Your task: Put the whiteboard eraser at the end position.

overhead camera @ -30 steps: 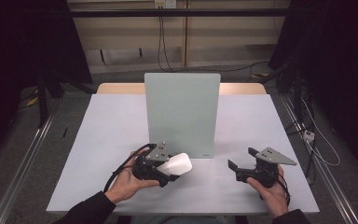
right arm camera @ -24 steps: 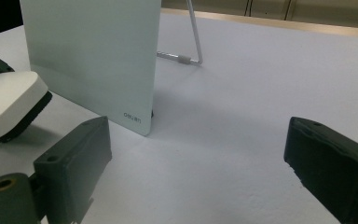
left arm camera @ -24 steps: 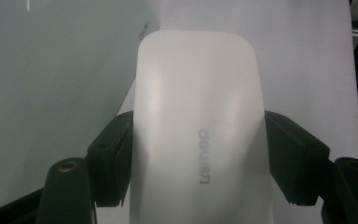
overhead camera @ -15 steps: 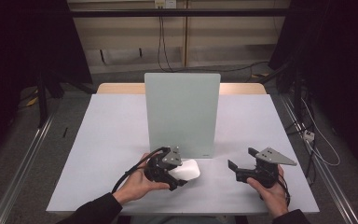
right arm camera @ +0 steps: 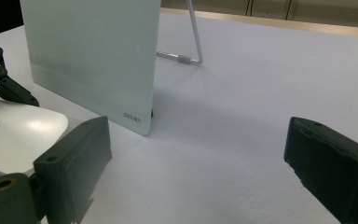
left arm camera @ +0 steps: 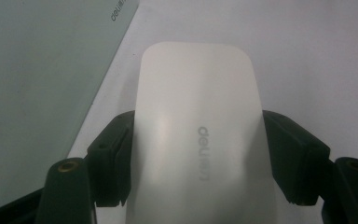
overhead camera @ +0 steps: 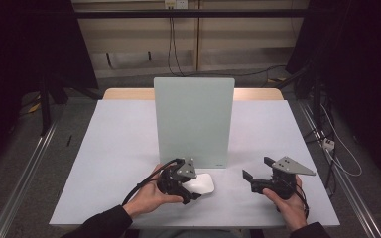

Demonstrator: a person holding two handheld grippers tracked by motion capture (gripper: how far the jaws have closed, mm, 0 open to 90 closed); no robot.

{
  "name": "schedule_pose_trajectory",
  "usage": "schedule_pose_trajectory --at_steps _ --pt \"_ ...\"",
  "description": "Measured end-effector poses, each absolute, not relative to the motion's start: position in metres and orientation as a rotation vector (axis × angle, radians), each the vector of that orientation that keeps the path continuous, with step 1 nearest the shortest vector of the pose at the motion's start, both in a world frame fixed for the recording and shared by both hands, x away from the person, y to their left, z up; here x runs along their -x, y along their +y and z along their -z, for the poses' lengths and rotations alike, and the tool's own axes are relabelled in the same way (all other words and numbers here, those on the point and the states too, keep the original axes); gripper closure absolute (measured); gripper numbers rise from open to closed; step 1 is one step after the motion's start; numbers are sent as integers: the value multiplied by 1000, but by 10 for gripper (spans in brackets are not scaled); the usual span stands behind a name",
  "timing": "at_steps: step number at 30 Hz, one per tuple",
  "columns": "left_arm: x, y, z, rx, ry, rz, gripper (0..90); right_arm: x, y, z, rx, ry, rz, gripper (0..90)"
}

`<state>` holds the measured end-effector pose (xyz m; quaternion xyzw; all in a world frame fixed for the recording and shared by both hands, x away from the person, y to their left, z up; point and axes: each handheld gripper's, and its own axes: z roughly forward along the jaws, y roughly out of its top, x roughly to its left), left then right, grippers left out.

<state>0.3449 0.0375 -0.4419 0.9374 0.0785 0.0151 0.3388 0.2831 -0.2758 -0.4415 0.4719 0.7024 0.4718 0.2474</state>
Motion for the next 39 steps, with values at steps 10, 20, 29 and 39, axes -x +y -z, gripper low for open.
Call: schedule_pose_trajectory --at_steps 10,20,29,39 --pt "-344 39 445 -2409 227 -45 286 -283 -276 442 -1290 1913 -1288 73" --pt "-344 46 437 -2321 275 -100 128 -283 -278 442 -1296 1911 -1291 72" --pt "-343 57 428 -2224 329 -148 64 -284 -277 442 -1294 1909 -1287 72" --pt "-346 74 416 -2095 444 -200 56 -284 -276 442 -1299 1905 -1281 73"
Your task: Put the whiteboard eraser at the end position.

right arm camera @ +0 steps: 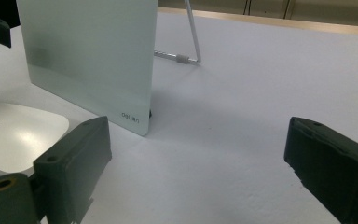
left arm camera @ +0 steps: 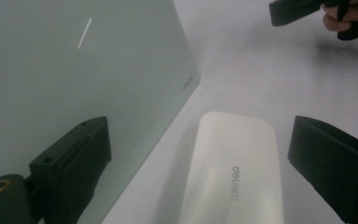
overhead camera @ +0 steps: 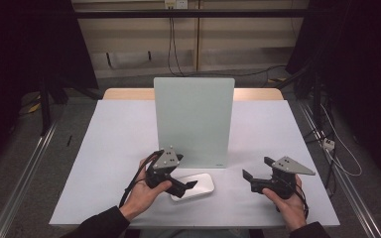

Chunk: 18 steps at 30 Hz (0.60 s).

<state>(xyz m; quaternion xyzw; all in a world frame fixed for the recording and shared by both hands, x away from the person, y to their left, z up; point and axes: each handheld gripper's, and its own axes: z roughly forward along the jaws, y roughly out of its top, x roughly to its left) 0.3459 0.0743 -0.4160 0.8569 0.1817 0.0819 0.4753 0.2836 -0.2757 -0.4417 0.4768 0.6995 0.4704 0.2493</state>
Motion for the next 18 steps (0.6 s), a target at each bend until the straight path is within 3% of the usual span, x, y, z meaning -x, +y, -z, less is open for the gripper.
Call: schedule_pose_trajectory --at_steps 18 --pt "-347 137 410 -1953 674 -307 53 -282 -276 442 -1299 1906 -1279 71"
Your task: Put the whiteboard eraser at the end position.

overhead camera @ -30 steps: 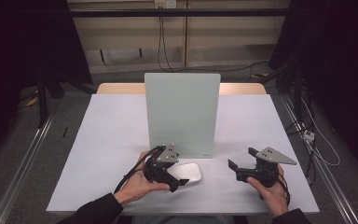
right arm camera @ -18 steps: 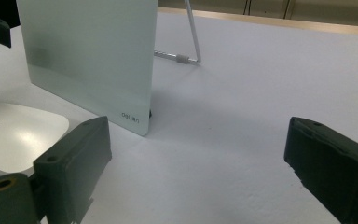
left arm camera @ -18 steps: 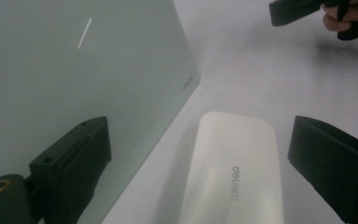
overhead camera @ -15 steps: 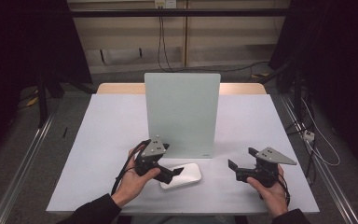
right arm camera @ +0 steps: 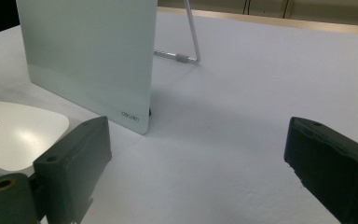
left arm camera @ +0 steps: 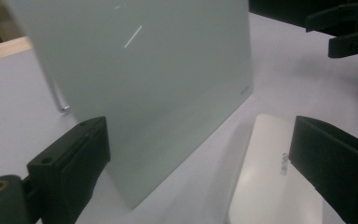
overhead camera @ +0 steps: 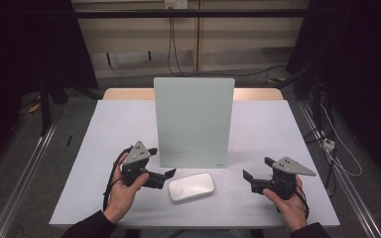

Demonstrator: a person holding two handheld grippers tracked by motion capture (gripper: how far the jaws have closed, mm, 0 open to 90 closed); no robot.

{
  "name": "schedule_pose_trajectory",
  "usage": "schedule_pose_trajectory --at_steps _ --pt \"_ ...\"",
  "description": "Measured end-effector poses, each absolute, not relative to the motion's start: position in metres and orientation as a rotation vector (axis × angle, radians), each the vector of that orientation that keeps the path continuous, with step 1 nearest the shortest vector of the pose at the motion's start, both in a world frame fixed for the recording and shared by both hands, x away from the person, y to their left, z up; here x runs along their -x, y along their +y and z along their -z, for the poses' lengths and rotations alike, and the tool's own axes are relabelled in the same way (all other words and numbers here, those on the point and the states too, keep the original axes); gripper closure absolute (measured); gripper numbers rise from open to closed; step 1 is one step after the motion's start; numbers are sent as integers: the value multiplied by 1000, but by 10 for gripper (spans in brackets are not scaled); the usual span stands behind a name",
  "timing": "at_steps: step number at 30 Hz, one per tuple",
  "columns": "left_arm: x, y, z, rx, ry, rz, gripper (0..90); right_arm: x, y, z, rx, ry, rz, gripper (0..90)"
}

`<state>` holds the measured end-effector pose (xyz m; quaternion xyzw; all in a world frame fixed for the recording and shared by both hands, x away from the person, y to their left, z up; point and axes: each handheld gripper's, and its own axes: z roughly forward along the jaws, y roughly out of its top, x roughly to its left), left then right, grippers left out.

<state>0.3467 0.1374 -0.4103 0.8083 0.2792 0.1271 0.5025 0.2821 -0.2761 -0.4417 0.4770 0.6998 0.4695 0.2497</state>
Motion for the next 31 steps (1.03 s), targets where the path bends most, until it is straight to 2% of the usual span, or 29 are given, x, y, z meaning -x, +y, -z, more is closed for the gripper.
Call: schedule_pose_trajectory --at_steps 9,19,31 --pt "-339 176 418 -1935 763 -336 51 -283 -276 443 -1300 1909 -1271 71" --pt "-326 201 426 -1890 842 -384 49 -283 -277 443 -1302 1907 -1266 71" --pt "-327 207 430 -1849 881 -394 49 -283 -278 443 -1309 1906 -1259 72"
